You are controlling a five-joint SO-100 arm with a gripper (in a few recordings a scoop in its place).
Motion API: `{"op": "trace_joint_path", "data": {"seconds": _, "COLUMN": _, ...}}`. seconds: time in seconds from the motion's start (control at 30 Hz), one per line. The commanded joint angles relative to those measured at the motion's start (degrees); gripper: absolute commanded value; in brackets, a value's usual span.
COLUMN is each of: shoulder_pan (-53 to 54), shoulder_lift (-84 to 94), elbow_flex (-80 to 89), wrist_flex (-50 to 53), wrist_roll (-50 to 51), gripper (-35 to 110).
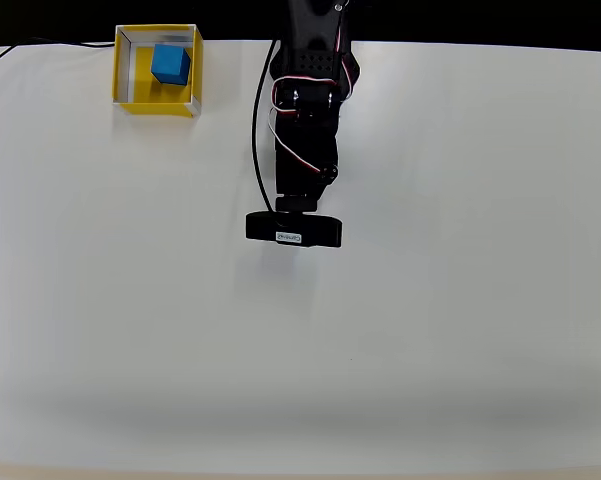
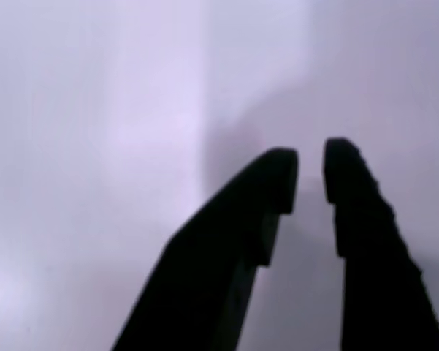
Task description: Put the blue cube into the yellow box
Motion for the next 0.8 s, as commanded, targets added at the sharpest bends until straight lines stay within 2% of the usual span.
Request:
{"op": "trace_joint_path", "data": {"seconds": 0.0, "shoulder_pan": 0.3, "shoulder_lift": 3.5, "elbow_flex": 1.5, "wrist_flex": 2.9, "wrist_roll": 0.0, "gripper": 0}}
{"op": "trace_joint_path", "data": {"seconds": 0.33, "shoulder_pan": -0.2, "shoulder_lift": 6.2, "elbow_flex": 1.5, "wrist_flex": 18.0, "wrist_roll": -2.3, "gripper": 0}}
{"op": "trace_joint_path", "data": {"seconds": 0.53, "shoulder_pan": 0.0, "shoulder_lift": 6.2, "elbow_flex": 1.5, "wrist_flex": 19.0, "wrist_roll": 4.3, "gripper": 0}}
{"op": "trace_joint_path", "data": {"seconds": 0.77, "shoulder_pan": -0.1, "shoulder_lift": 6.0, "elbow_flex": 1.5, "wrist_flex": 18.8, "wrist_roll": 4.8, "gripper": 0}}
